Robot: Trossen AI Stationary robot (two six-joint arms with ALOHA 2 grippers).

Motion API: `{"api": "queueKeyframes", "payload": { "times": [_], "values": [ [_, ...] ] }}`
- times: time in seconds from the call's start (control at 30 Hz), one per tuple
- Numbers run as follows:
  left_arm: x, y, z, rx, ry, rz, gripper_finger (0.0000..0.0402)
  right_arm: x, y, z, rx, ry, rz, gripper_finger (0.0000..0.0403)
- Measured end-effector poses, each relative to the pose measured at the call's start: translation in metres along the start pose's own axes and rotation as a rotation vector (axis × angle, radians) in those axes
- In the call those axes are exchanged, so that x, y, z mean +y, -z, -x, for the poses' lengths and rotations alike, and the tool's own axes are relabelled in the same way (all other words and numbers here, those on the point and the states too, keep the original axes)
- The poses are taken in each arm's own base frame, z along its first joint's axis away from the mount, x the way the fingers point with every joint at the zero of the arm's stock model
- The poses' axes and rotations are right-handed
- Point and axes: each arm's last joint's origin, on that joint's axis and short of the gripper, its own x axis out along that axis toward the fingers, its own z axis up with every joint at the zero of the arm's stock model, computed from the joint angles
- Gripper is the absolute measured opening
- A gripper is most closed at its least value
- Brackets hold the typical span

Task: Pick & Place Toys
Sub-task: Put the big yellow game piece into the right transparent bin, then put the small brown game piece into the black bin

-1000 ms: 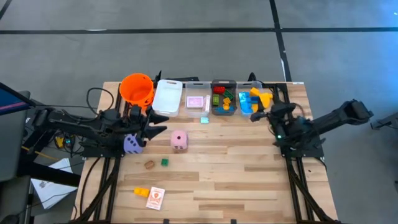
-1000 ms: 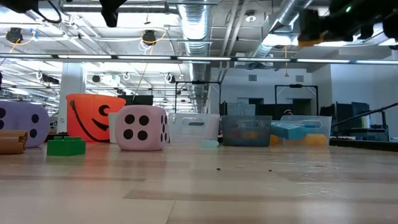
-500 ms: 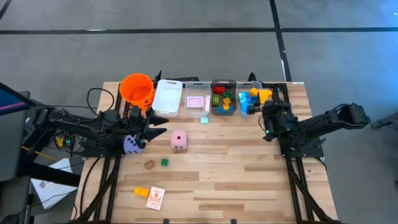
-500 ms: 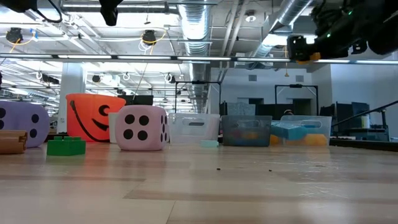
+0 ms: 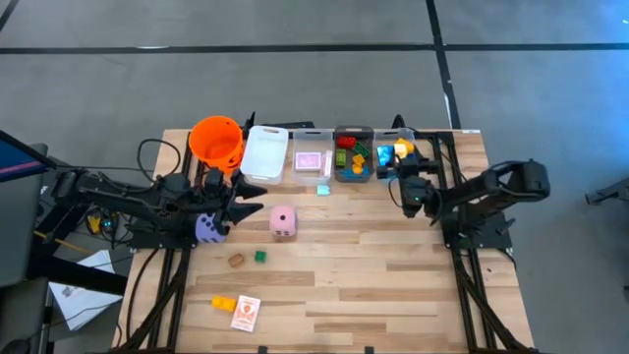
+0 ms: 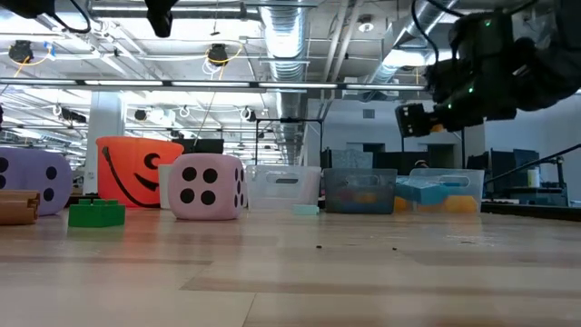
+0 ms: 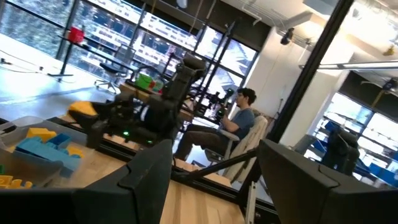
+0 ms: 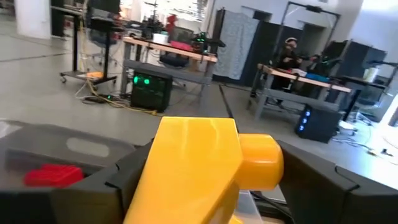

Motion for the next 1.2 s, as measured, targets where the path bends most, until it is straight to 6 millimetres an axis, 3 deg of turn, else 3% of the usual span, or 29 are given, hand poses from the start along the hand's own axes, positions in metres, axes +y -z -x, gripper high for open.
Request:
{"api": "queueKeyframes", "payload": {
  "times": [0.33, 0.5, 0.6, 0.73, 0.87, 1.0, 1.2],
  "values": [
    [0.001, 0.003, 0.000, 0.040, 0.002, -0.005, 0.0231, 0.001, 0.006, -0.015, 0.004, -0.049, 0.009, 0.0329],
    [0.002, 0.005, 0.000, 0.057, -0.005, -0.007, 0.0231, 0.003, 0.000, -0.005, -0.011, -0.121, -0.098, 0.0336],
    [0.002, 0.005, 0.000, 0.060, -0.006, -0.014, 0.0231, 0.009, -0.005, 0.007, -0.032, -0.354, -0.183, 0.0331],
    [0.002, 0.005, 0.000, 0.061, -0.006, -0.031, 0.0231, 0.023, -0.008, 0.036, -0.032, -0.897, -0.249, 0.0322],
    [0.002, 0.005, 0.000, 0.062, -0.006, -0.033, 0.0231, 0.032, 0.000, 0.071, 0.108, -1.331, -0.216, 0.0314],
    [0.002, 0.006, 0.000, 0.069, -0.007, -0.090, 0.0231, 0.036, 0.004, 0.101, 0.229, -1.452, -0.156, 0.0311],
    [0.004, 0.010, 0.001, 0.117, -0.015, -0.252, 0.0220, 0.040, -0.012, 0.131, 0.180, -1.542, -0.140, 0.0310]
  ]
}}
